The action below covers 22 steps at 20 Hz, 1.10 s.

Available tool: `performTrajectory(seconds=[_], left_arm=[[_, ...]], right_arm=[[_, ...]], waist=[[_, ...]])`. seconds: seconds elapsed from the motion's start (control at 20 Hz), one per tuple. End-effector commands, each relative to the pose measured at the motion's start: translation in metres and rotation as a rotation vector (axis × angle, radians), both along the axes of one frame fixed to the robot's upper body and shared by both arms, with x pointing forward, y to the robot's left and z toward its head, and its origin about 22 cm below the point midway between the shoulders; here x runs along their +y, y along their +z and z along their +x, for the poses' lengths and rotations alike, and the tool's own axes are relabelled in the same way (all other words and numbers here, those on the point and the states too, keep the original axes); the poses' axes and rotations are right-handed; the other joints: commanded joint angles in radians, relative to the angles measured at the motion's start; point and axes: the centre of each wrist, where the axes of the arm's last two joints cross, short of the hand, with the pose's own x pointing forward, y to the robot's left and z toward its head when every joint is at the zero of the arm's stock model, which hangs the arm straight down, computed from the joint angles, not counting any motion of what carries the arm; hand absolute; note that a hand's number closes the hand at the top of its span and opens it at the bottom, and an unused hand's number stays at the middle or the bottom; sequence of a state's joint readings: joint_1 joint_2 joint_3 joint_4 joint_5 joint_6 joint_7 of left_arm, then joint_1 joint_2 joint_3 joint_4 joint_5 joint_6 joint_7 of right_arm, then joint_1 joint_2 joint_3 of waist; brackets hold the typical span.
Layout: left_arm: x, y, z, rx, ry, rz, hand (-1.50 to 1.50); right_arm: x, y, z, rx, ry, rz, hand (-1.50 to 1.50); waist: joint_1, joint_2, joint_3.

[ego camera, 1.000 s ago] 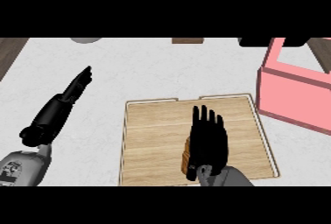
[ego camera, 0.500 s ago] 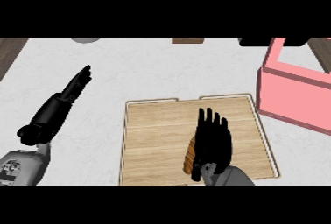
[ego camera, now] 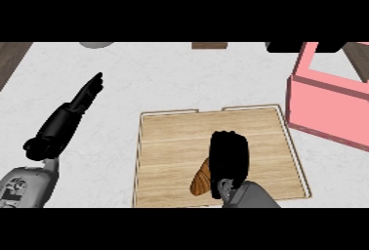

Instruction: Pick the croissant from the tray and place it in the cardboard box

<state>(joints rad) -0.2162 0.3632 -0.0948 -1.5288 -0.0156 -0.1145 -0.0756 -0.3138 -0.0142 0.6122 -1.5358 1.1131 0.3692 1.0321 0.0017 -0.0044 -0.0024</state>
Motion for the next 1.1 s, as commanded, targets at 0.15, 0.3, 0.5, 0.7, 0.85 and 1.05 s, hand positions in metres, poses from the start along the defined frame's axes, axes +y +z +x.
performTrajectory(seconds=[0.15,0.3,0.5,0.7,0.85,1.05], left_arm=[[0.006,-0.001,0.002,-0.013,-0.004,-0.001,0.00],[0.000,0.003,0.007,-0.009,0.006,-0.010,0.00],[-0.008,0.000,0.002,-0.003,-0.025,-0.014,0.00],[-0.002,0.000,0.002,0.002,0.016,-0.003,0.00],[0.007,0.002,-0.003,0.014,0.012,-0.001,0.00],[0.010,0.009,-0.001,0.010,0.016,0.001,0.00]], right_arm=[[0.012,0.001,-0.008,-0.132,-0.008,-0.081,1.50],[-0.006,0.007,-0.039,-0.087,0.519,0.093,1.50],[-0.002,0.019,-0.072,-0.063,0.983,0.266,1.50],[-0.051,0.052,-0.077,-0.238,1.189,0.298,1.50],[-0.095,0.072,-0.080,-0.346,1.235,0.246,1.50],[-0.133,0.114,-0.082,-0.468,1.129,0.361,1.50]], waist=[[-0.001,0.004,0.002],[-0.002,0.004,0.004],[0.026,0.002,0.008],[-0.016,-0.001,0.007],[-0.024,0.000,0.006],[-0.021,0.003,0.004]])
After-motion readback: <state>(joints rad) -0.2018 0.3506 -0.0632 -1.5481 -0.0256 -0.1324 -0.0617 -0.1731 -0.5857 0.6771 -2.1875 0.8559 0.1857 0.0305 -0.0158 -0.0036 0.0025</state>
